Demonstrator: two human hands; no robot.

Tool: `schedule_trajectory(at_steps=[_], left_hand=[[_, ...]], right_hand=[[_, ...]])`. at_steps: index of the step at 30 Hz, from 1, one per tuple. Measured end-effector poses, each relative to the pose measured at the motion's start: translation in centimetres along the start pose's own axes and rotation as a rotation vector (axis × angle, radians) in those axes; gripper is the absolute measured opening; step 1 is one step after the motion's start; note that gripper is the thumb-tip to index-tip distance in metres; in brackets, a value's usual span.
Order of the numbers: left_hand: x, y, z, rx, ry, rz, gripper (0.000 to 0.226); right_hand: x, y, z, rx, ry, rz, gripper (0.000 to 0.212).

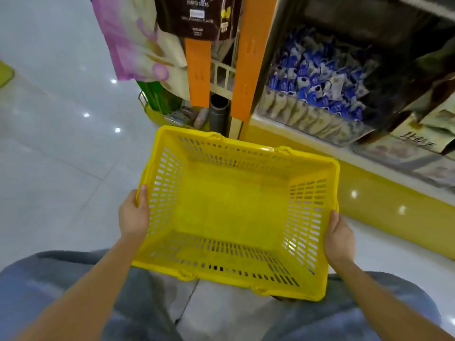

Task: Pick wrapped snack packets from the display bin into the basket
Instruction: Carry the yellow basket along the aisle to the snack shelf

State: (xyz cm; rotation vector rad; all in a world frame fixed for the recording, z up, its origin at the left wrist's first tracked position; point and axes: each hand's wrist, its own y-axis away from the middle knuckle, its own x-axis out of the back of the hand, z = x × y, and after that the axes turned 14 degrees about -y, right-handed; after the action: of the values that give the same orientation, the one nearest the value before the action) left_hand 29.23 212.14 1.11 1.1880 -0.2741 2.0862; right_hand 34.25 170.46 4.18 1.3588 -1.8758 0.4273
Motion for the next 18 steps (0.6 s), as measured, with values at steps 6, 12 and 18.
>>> schedule_trajectory(at_steps=[6, 12, 18], left_hand=[[-5.0, -0.9, -1.9, -0.034, 0.018, -0.080, 0.038], [-8.4, -1.1, -2.6, -0.114, -0.004, -0.191, 0.033], [-8.7, -0.9, -2.3, -0.217, -0.034, -0.283, 0.031]], right_hand=[[-3.8, -2.3, 3.7, 0.020, -0.002, -0.018, 0.049], [-5.5, -4.3, 6.7, 0.023, -0.018, -0.041, 0.052], [-5.1, -3.8, 8.7, -0.008, -0.063, -0.107, 0.050]])
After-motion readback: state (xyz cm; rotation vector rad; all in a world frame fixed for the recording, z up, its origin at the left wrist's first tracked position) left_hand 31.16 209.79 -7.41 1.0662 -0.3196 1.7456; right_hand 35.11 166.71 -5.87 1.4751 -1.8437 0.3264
